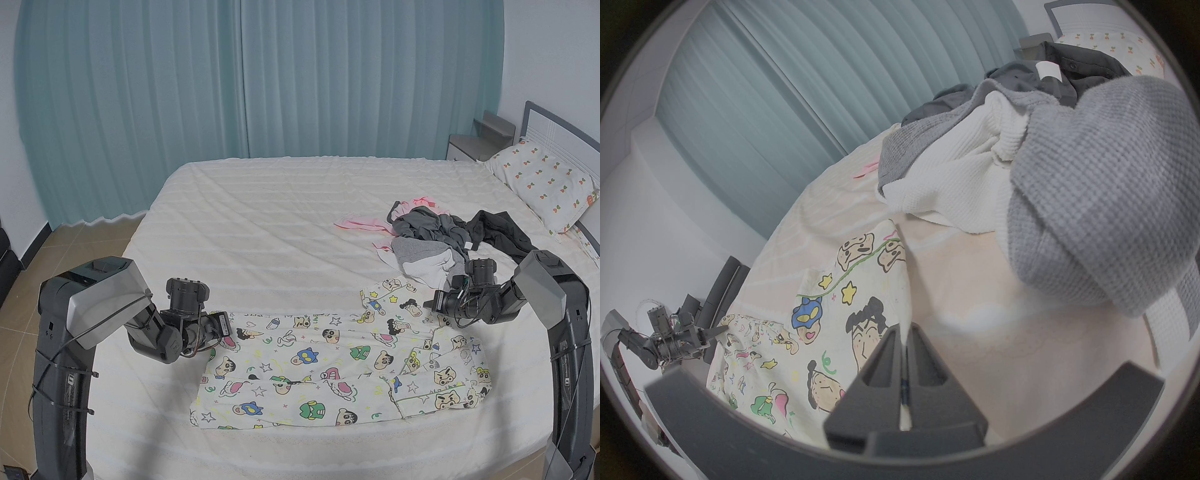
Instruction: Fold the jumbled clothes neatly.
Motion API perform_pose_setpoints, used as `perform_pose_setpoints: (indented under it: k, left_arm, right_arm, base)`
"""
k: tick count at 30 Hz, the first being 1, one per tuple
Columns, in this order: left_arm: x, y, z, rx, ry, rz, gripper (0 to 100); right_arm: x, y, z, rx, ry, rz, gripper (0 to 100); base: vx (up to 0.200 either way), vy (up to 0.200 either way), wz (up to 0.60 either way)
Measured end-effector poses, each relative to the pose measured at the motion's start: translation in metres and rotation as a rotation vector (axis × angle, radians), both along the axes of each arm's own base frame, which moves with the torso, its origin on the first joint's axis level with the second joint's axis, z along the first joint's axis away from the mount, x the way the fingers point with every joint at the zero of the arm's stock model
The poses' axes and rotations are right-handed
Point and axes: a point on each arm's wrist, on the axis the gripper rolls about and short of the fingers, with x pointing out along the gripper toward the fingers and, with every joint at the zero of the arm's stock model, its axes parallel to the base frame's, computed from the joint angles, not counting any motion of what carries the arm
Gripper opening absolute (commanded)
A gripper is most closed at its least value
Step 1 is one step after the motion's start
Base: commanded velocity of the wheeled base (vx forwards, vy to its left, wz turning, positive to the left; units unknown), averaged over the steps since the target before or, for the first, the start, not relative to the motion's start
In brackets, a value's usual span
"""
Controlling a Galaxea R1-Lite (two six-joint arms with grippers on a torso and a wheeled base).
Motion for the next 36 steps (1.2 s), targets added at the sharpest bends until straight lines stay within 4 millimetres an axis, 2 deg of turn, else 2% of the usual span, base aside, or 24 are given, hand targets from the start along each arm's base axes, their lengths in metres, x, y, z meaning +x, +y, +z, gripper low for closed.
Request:
perform_pose_setpoints:
  k: [13,18,23,24,31,36]
  left_arm:
    - [0.0,0.0,0.015,-0.01,-0.031,0.003,0]
    - [-0.001,0.001,0.018,-0.01,-0.036,0.004,0]
    - [-0.001,0.001,0.012,-0.001,-0.014,0.003,0]
    - [-0.001,0.001,0.01,0.0,-0.008,0.002,100]
    - [0.003,0.0,0.005,0.005,0.009,0.0,100]
    - [0.014,-0.001,0.005,-0.001,-0.018,0.003,100]
  right_arm:
    - [-0.006,-0.007,0.008,0.064,-0.185,0.004,0]
    - [-0.012,-0.007,0.005,0.092,-0.178,-0.004,0]
    - [-0.014,-0.005,0.002,0.093,-0.167,0.0,0]
    - [-0.014,-0.004,0.002,0.093,-0.165,0.001,0]
    - [-0.017,-0.002,0.0,0.093,-0.153,0.004,0]
    - [-0.019,0.001,0.0,0.094,-0.147,0.011,0]
  base:
    - [0.0,0.0,0.0]
    - [0.0,0.0,0.0]
    - [0.0,0.0,0.0]
    - [0.0,0.0,0.0]
    - [0.0,0.0,0.0]
    - [0.0,0.0,0.0]
